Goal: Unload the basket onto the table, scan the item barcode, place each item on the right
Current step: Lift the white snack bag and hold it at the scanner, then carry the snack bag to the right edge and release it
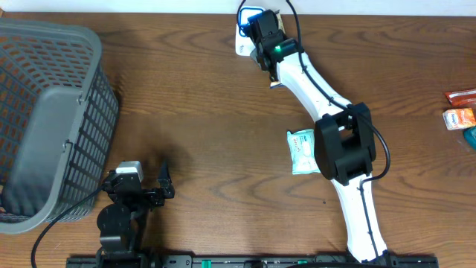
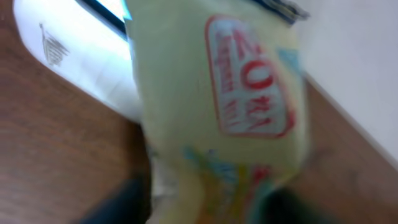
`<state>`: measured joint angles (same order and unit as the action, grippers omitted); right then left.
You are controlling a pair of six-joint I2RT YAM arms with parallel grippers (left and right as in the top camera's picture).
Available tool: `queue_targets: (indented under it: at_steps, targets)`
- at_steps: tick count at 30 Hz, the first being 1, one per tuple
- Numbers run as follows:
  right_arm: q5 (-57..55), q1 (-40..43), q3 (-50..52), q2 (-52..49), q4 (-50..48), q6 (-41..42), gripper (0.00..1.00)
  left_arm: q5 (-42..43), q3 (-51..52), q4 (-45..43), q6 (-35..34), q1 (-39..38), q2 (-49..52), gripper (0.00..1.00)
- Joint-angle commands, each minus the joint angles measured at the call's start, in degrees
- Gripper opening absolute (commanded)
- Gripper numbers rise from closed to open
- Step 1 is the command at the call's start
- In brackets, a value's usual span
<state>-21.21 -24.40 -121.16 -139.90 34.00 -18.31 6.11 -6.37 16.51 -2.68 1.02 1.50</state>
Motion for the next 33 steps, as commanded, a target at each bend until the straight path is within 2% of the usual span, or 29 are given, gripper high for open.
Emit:
queue_targets:
  at_steps: [1, 4, 6, 13, 14, 15, 16, 21, 27, 33]
  targets:
    - [5.33, 1.57, -0.96, -0.76, 2.19, 3.58, 0.73, 0.76, 0.85, 1.42, 0.94, 0.2, -0.13, 0.98]
    - [6.4, 3.15, -0.96, -1.49, 3.32, 6.64, 0.79, 0.76, 0.85, 1.42, 0.96, 0.2, -0.13, 0.98]
    - [6.6, 4.0, -0.96, -2.38, 3.37, 8.09, 0.79, 0.76, 0.85, 1.42, 0.96, 0.2, -0.13, 0.98]
    - [7.21, 5.38, -0.96, -5.27, 5.05, 8.57, 0.42, 0.76, 0.85, 1.42, 0.94, 0.2, -0.13, 0.98]
    - [7.17, 5.6, -0.96, -5.53, 5.81, 8.57, 0.33, 0.76, 0.85, 1.42, 0.94, 0.2, -0.13, 0.98]
    - [7.17, 5.77, -0.96, -6.12, 6.86, 8.61, 0.2, 0.76, 0.85, 1.42, 0.96, 0.2, -0.13, 0.98]
    - [7.19, 6.01, -0.96, -6.4, 8.13, 8.68, 0.01, 0.76, 0.85, 1.42, 0.96, 0.2, -0.13, 0.98]
    - [3.91, 7.28, -1.03, -4.37, 12.41, 13.44, 0.01, 0.76, 0.85, 1.42, 0.94, 0.2, -0.13, 0.98]
    - [2.21, 11.17, -1.09, 5.2, 18.99, 16.37, 0.01, 0.76, 0.85, 1.42, 0.96, 0.2, -0.13, 0.98]
    - [-17.9, 19.28, -1.09, 10.36, 26.38, 25.2, 0.01, 0.76, 0.85, 1.42, 0.94, 0.2, -0.13, 0.98]
